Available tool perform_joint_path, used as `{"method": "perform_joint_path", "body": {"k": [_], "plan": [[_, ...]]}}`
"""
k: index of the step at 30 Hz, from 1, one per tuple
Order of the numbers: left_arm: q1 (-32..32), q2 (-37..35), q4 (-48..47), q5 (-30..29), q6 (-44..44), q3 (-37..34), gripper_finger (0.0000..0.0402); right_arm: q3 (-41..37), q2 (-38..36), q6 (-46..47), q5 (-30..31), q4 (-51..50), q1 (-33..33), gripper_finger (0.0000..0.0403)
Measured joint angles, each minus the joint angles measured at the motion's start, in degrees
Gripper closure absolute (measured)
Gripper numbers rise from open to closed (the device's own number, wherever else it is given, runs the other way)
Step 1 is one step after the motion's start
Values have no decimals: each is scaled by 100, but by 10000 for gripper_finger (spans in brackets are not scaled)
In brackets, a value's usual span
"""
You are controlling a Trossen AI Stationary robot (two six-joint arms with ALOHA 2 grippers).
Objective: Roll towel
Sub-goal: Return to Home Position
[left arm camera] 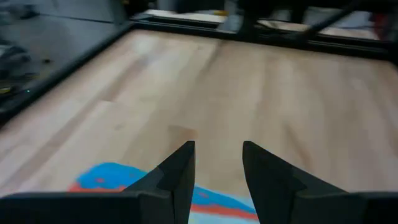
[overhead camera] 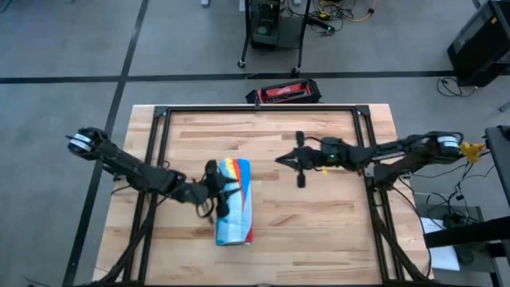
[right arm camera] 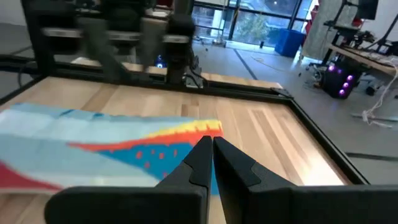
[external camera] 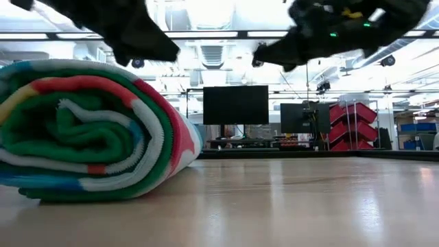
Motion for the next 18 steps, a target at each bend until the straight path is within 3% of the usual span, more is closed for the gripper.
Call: {"method": "perform_joint_path", "body": {"k": [8, 18], "plan": [[711, -133, 184, 125, 891, 0, 283, -1059, -1606, 359, 14, -390, 0, 400], [851, -1508, -229, 102, 1404, -100, 283, -1822, -3680, 747, 23, -1832, -2, 400]]}}
